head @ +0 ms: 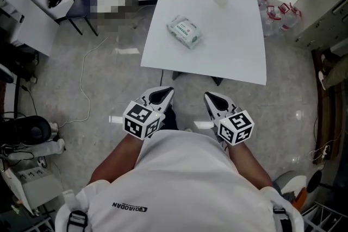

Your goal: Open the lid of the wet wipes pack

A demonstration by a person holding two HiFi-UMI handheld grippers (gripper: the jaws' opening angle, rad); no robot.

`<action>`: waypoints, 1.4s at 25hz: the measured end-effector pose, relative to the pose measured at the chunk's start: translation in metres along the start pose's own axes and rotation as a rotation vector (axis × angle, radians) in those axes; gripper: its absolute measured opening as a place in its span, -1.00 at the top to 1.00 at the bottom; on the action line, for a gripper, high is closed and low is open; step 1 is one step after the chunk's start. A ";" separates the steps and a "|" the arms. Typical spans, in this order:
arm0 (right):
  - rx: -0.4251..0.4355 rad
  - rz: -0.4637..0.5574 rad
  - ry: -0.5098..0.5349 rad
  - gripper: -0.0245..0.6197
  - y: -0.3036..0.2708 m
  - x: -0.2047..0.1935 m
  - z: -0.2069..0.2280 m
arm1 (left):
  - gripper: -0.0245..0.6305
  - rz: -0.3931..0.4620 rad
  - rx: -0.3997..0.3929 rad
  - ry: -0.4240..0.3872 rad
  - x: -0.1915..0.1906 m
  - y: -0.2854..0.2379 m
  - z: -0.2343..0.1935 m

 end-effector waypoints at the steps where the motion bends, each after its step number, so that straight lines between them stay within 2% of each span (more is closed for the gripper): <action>1: -0.005 -0.002 0.002 0.90 -0.007 0.006 0.005 | 0.93 -0.001 -0.003 0.001 0.005 -0.004 -0.009; 11: -0.057 -0.008 0.036 0.90 -0.085 0.085 0.047 | 0.93 0.003 -0.048 -0.046 0.078 -0.054 -0.109; 18: -0.113 0.013 0.010 0.90 -0.135 0.124 0.070 | 0.93 -0.002 -0.105 -0.101 0.115 -0.080 -0.168; 27: -0.207 0.012 0.006 0.90 -0.175 0.146 0.083 | 0.93 -0.013 -0.127 -0.179 0.136 -0.094 -0.227; 35: -0.239 -0.026 0.000 0.90 -0.198 0.150 0.091 | 0.93 -0.025 -0.158 -0.158 0.131 -0.103 -0.246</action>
Point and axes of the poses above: the fingertips, and each gripper's own axes: y backward along the fingers, z to its right, x out of its top, the point moved 9 cm from there along y, backward along the fingers, and after that the axes turned 7 degrees about -z, right-handed, at the moved point
